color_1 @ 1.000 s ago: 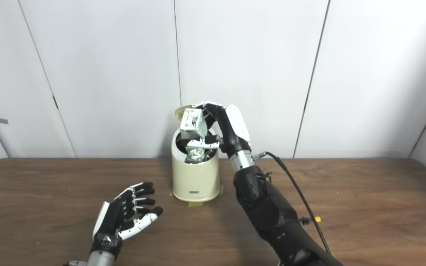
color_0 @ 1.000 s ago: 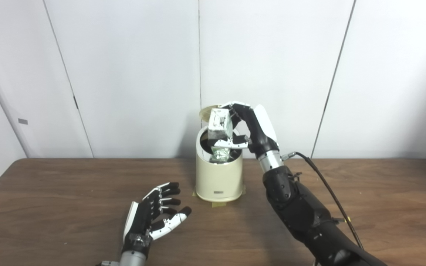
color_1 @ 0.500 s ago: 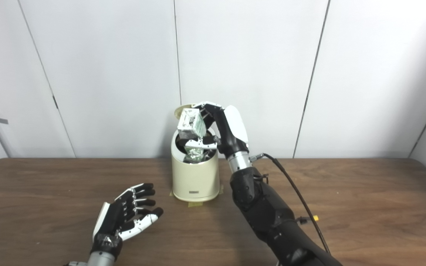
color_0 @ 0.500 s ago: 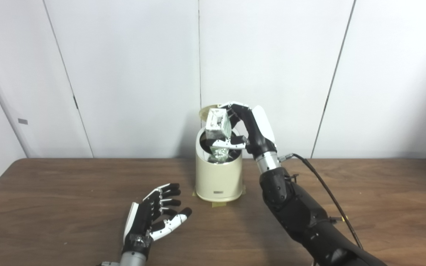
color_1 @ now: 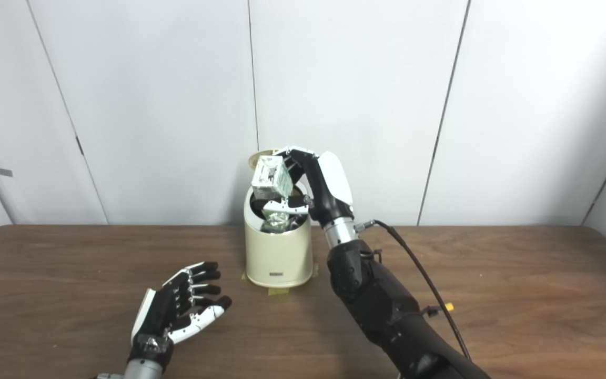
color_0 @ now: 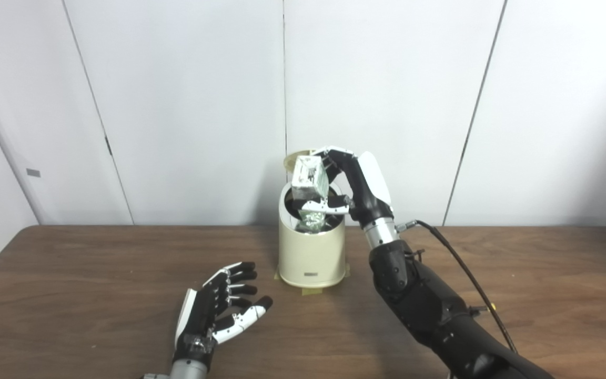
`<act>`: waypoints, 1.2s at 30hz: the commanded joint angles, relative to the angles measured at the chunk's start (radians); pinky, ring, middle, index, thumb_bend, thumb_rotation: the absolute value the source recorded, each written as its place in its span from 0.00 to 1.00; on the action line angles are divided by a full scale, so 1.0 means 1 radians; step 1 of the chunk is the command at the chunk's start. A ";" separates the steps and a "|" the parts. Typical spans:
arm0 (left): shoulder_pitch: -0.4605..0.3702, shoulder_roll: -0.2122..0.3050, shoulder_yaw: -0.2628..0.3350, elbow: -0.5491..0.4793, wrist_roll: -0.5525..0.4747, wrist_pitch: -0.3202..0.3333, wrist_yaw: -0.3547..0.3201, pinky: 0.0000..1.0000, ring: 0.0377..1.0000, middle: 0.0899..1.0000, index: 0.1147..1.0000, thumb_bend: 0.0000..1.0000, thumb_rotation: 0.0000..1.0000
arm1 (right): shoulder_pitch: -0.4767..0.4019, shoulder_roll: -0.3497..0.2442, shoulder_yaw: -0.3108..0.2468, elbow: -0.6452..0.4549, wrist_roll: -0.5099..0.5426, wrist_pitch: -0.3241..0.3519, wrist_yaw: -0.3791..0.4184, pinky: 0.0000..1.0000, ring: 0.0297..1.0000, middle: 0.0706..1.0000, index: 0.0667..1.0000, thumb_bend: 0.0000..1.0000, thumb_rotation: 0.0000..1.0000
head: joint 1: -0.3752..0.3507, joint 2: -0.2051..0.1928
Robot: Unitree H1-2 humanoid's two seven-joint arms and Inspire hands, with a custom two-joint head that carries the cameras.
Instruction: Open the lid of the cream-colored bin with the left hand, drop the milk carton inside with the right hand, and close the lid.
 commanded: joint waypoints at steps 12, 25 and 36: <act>-0.029 0.004 -0.010 -0.034 0.004 -0.012 -0.003 0.56 0.64 0.71 0.70 0.67 0.15 | -0.078 -0.022 0.033 -0.033 0.000 -0.027 -0.085 0.38 0.39 0.44 0.49 0.50 0.00 | -0.001 0.002; -0.028 0.002 -0.010 -0.042 0.004 -0.001 -0.003 0.57 0.64 0.71 0.70 0.67 0.15 | -0.064 -0.046 0.077 -0.028 0.002 -0.027 -0.102 0.37 0.39 0.44 0.48 0.50 0.00 | -0.001 0.009; -0.028 -0.002 -0.013 -0.052 0.010 0.013 0.002 0.55 0.63 0.71 0.70 0.67 0.15 | -0.028 -0.081 0.156 -0.004 -0.030 -0.027 -0.126 0.35 0.40 0.45 0.46 0.50 0.00 | 0.001 0.017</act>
